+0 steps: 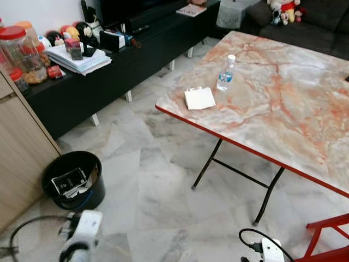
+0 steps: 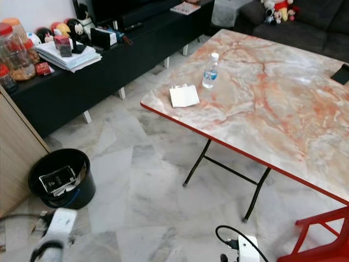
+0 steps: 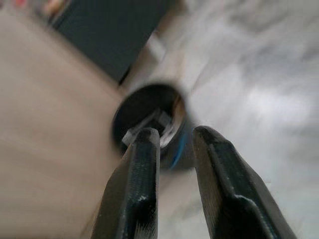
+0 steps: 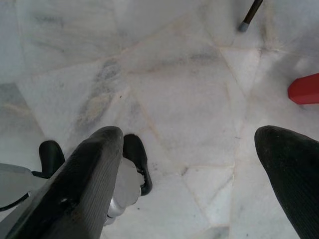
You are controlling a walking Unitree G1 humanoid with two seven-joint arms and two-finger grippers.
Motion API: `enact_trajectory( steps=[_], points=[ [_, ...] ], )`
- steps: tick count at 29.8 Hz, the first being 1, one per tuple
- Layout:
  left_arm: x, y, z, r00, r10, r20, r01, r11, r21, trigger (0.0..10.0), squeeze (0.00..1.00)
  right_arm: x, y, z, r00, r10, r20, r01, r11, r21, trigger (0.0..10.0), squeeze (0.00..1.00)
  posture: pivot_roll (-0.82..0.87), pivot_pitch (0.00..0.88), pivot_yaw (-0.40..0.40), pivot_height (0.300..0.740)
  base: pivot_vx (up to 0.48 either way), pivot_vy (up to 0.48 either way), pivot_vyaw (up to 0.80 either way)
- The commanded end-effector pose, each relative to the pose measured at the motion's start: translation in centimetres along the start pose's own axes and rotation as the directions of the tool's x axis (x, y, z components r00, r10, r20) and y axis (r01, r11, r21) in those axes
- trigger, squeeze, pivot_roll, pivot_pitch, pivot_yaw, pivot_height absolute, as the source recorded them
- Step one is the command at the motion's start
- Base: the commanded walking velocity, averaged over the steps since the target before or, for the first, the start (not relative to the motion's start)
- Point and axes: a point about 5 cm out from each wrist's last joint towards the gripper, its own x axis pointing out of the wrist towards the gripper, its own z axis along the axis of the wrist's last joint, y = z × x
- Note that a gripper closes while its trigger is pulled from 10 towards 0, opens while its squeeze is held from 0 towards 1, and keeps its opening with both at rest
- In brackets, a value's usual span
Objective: Picking trash to rubbish bin
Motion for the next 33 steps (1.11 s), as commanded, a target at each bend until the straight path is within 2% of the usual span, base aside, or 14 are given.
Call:
enact_trajectory(
  steps=[1,2,3,4,8,9,11,19,27,33],
  points=[
    [-0.1,-1.1,0.5,0.999,-0.053,0.012,0.053,0.997,-0.059,10.0,0.0,-0.1,-0.4,0.0,1.0,-0.015,0.009,0.014,1.0,0.025,10.0,0.0,0.06,0.089,-0.05,0.74,0.0,0.0,-0.8],
    [0.1,-1.4,0.8,0.997,-0.069,0.019,0.07,0.994,-0.086,10.0,0.0,-0.1,-0.5,0.1,1.0,-0.016,0.011,0.015,1.0,0.027,10.0,0.0,0.06,0.089,-0.05,0.74,0.0,0.0,-0.8],
    [0.2,-2.3,1.1,0.995,-0.104,0.009,0.104,0.984,-0.146,10.0,0.0,-0.1,-0.5,0.1,1.0,-0.016,0.013,0.016,0.999,0.028,10.0,0.0,0.06,0.088,-0.052,0.74,0.0,0.0,-0.8],
    [0.4,-3.7,1.4,0.987,-0.162,-0.007,0.156,0.959,-0.235,10.0,0.0,-0.1,-0.5,0.2,1.0,-0.016,0.018,0.015,0.999,0.029,10.0,0.0,0.06,0.087,-0.052,0.74,0.0,0.0,-0.8],
    [0.4,-4.3,1.5,0.984,-0.177,-0.022,0.166,0.952,-0.257,10.0,0.0,-0.1,-0.5,0.3,1.0,-0.016,0.023,0.015,0.999,0.033,10.0,0.0,0.06,0.087,-0.052,0.74,0.0,0.0,-0.8],
    [0.2,-4.7,0.8,0.981,-0.183,-0.07,0.156,0.945,-0.287,10.0,0.0,0.0,-0.4,0.6,0.999,-0.016,0.034,0.015,0.999,0.04,10.0,0.0,0.04,0.082,-0.051,0.74,0.0,0.0,-0.8],
    [0.1,-4.9,0.4,0.978,-0.187,-0.09,0.152,0.941,-0.304,10.0,0.0,0.0,-0.4,0.7,0.999,-0.016,0.04,0.015,0.999,0.043,10.0,0.0,0.04,0.082,-0.051,0.74,0.0,0.0,-0.8],
    [0.5,-4.0,0.2,0.983,-0.16,-0.092,0.12,0.932,-0.342,10.0,0.0,0.1,-0.4,1.6,0.998,-0.017,0.066,0.014,0.999,0.048,10.0,0.0,0.05,0.083,-0.056,0.74,0.0,0.0,-0.79],
    [0.7,-3.9,0.2,0.984,-0.157,-0.082,0.121,0.936,-0.331,10.0,0.0,0.1,-0.5,1.7,0.997,-0.018,0.07,0.014,0.999,0.05,10.0,0.0,0.05,0.076,-0.055,0.74,0.0,-0.196,-0.79],
    [0.5,-4.2,0.0,0.98,-0.177,-0.089,0.145,0.947,-0.287,10.0,0.0,-0.2,-1.4,0.9,0.998,-0.031,0.052,0.029,0.998,0.049,10.0,0.0,0.04,0.068,-0.054,0.74,0.0,-0.08,-0.79]
  ],
)
